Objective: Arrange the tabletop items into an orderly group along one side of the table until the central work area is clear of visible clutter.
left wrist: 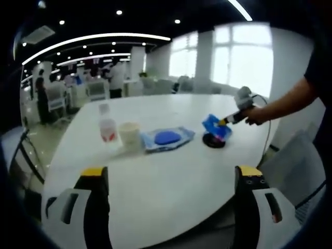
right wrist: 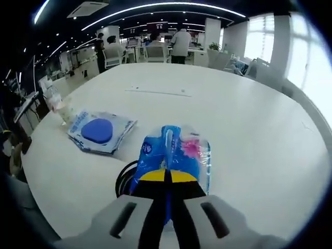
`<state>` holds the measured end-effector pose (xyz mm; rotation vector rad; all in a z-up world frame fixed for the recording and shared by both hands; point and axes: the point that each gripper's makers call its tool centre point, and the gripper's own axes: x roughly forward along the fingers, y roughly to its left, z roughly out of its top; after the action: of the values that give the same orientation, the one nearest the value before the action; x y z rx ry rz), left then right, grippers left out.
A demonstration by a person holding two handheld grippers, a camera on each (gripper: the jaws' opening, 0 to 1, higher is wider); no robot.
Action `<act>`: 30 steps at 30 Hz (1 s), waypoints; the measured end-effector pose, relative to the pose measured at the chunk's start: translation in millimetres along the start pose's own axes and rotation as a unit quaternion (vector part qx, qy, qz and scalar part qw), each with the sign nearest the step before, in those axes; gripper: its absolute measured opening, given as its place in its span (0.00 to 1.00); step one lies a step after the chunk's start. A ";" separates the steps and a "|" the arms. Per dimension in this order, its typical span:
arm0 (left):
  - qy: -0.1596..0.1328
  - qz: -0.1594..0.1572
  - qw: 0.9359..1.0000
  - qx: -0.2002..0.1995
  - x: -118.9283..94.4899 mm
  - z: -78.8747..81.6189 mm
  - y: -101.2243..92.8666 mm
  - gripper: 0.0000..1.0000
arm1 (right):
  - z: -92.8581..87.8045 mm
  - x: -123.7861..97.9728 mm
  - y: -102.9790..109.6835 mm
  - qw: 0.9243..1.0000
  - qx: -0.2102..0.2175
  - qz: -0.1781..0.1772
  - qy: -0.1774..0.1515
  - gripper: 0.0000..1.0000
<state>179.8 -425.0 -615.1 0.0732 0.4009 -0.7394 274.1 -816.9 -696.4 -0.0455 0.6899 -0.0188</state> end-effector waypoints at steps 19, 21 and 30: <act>0.001 0.010 1.000 0.003 -0.1 -1.1 4.8 0.99 | 52.1 7.2 41.9 0.998 0.003 0.039 -0.053 0.00; 0.001 0.011 1.000 0.004 -0.1 -1.3 5.1 0.99 | 54.4 8.7 46.8 0.998 0.003 0.043 -0.054 0.00; 0.001 0.015 1.000 0.003 -0.3 1.3 3.5 0.99 | 62.2 17.4 65.8 0.997 0.001 0.057 -0.056 0.00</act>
<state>182.4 -422.5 -614.0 0.0858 0.3978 -0.7106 327.3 -749.6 -662.7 -0.0044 0.5796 0.0927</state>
